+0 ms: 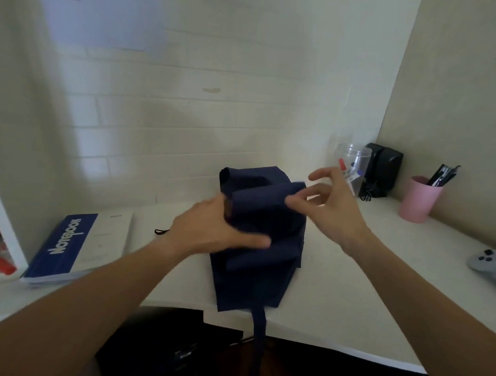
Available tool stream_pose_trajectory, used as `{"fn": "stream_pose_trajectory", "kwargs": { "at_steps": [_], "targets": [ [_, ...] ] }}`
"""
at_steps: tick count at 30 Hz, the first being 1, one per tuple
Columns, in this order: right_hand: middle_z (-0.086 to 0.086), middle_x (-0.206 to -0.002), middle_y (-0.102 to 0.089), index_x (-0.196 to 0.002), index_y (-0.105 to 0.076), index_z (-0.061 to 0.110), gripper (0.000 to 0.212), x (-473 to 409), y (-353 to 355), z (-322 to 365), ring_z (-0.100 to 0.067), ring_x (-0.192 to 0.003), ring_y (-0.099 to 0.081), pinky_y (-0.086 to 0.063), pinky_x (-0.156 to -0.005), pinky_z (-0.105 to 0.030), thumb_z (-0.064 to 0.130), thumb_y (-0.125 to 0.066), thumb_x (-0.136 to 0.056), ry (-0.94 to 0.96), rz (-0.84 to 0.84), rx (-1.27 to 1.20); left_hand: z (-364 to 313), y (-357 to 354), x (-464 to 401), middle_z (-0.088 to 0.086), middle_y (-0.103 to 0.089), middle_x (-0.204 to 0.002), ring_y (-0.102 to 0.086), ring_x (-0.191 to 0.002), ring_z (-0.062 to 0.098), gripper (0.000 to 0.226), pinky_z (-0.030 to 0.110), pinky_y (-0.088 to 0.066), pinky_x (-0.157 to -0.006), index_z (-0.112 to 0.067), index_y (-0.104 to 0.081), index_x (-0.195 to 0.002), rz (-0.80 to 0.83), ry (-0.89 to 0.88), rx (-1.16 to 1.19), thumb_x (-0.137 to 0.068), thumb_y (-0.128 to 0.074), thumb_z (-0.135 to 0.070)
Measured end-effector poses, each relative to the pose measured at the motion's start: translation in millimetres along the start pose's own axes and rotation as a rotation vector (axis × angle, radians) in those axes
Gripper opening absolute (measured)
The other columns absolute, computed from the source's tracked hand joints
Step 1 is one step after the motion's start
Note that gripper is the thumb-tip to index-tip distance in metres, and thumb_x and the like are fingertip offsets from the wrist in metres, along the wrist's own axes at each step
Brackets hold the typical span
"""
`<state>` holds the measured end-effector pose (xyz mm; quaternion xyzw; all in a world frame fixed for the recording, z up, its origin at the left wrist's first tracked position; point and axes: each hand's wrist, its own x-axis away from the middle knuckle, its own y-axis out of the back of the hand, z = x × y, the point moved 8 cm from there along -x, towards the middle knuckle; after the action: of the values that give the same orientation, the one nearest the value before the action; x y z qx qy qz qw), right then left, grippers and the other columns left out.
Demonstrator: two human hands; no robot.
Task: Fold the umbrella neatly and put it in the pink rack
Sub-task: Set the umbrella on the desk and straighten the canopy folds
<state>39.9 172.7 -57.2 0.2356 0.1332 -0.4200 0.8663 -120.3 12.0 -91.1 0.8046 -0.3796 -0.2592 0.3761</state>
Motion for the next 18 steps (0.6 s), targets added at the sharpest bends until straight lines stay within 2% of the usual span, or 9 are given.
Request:
{"fn": "stream_pose_trajectory", "kwargs": {
  "at_steps": [2,4,6,8,10,12,14,16,18],
  "targets": [
    [0.008,-0.103,-0.069,-0.106,-0.055,0.028,0.056,14.1,-15.4,6.2,-0.013,-0.090,-0.063,-0.050,-0.075,-0.022,0.038,-0.091,-0.065,0.212,0.248,0.312,16.0,-13.3,7.2,-0.019,-0.064,-0.090,-0.062,-0.083,0.007,0.081,0.033,-0.054,-0.070,-0.030,-0.060,-0.098,-0.025,0.048,-0.237,-0.047,-0.073,-0.091],
    [0.012,-0.119,-0.055,-0.104,-0.065,0.034,0.049,27.7,-41.1,-8.2,-0.011,-0.106,-0.049,-0.045,-0.087,-0.026,0.048,-0.086,-0.062,0.370,0.475,0.802,25.9,-22.8,7.4,-0.013,-0.071,-0.081,-0.066,-0.076,0.007,0.061,0.039,-0.059,-0.073,-0.026,-0.070,-0.087,-0.042,0.032,-0.187,-0.060,-0.074,-0.081],
    [0.008,-0.121,-0.055,-0.096,-0.073,0.032,0.027,21.0,-49.5,-12.7,-0.015,-0.109,-0.048,-0.048,-0.088,-0.032,0.037,-0.082,-0.070,0.474,0.434,0.985,27.6,-31.6,6.6,-0.011,-0.077,-0.087,-0.071,-0.081,0.008,0.053,0.043,-0.060,-0.080,-0.026,-0.075,-0.092,0.012,-0.026,-0.001,-0.064,-0.079,-0.071],
    [0.008,-0.107,-0.065,-0.088,-0.074,0.029,0.011,1.2,-42.0,2.7,-0.018,-0.102,-0.057,-0.051,-0.084,-0.035,0.025,-0.077,-0.077,0.459,0.236,0.821,27.9,-27.2,6.9,-0.014,-0.073,-0.102,-0.068,-0.091,0.009,0.065,0.043,-0.059,-0.083,-0.029,-0.069,-0.107,-0.051,-0.077,0.001,-0.059,-0.082,-0.070],
    [0.008,-0.094,-0.070,-0.087,-0.073,0.025,0.008,-20.4,-22.1,12.8,-0.016,-0.093,-0.064,-0.053,-0.084,-0.033,0.020,-0.074,-0.081,0.318,0.036,0.563,33.9,-22.2,10.7,-0.012,-0.063,-0.117,-0.061,-0.104,0.011,0.084,0.040,-0.057,-0.088,-0.027,-0.058,-0.123,-0.178,-0.057,0.024,-0.054,-0.087,-0.066],
    [0.004,-0.093,-0.073,-0.090,-0.070,0.021,0.008,-38.7,-9.4,12.2,-0.016,-0.092,-0.068,-0.056,-0.087,-0.035,0.017,-0.072,-0.084,0.160,-0.069,0.379,36.4,-21.6,19.3,-0.005,-0.048,-0.125,-0.052,-0.111,0.015,0.101,0.036,-0.052,-0.094,-0.022,-0.047,-0.130,-0.302,-0.110,-0.063,-0.049,-0.091,-0.062],
    [-0.001,-0.097,-0.075,-0.093,-0.066,0.020,0.009,-51.1,-5.8,10.7,-0.020,-0.095,-0.069,-0.057,-0.090,-0.041,0.015,-0.070,-0.086,0.067,-0.104,0.290,30.3,-22.6,32.7,0.002,-0.038,-0.125,-0.046,-0.110,0.020,0.105,0.034,-0.049,-0.095,-0.018,-0.039,-0.128,-0.419,-0.266,-0.248,-0.046,-0.093,-0.054],
    [-0.002,-0.098,-0.075,-0.094,-0.064,0.021,0.013,-59.3,-1.3,11.0,-0.021,-0.096,-0.069,-0.057,-0.092,-0.045,0.014,-0.070,-0.085,0.010,-0.136,0.229,22.1,-31.2,41.2,0.004,-0.037,-0.132,-0.044,-0.118,0.024,0.093,0.039,-0.048,-0.103,-0.022,-0.039,-0.128,-0.384,-0.451,-0.324,-0.052,-0.090,-0.042],
    [0.000,-0.097,-0.075,-0.094,-0.063,0.024,0.018,-61.7,2.1,16.0,-0.020,-0.095,-0.070,-0.058,-0.091,-0.045,0.013,-0.071,-0.083,-0.009,-0.144,0.201,21.6,-46.6,39.4,0.000,-0.034,-0.152,-0.035,-0.138,0.024,0.075,0.040,-0.033,-0.119,-0.030,-0.046,-0.135,-0.188,-0.572,-0.340,-0.066,-0.077,-0.034]
  ]
}}
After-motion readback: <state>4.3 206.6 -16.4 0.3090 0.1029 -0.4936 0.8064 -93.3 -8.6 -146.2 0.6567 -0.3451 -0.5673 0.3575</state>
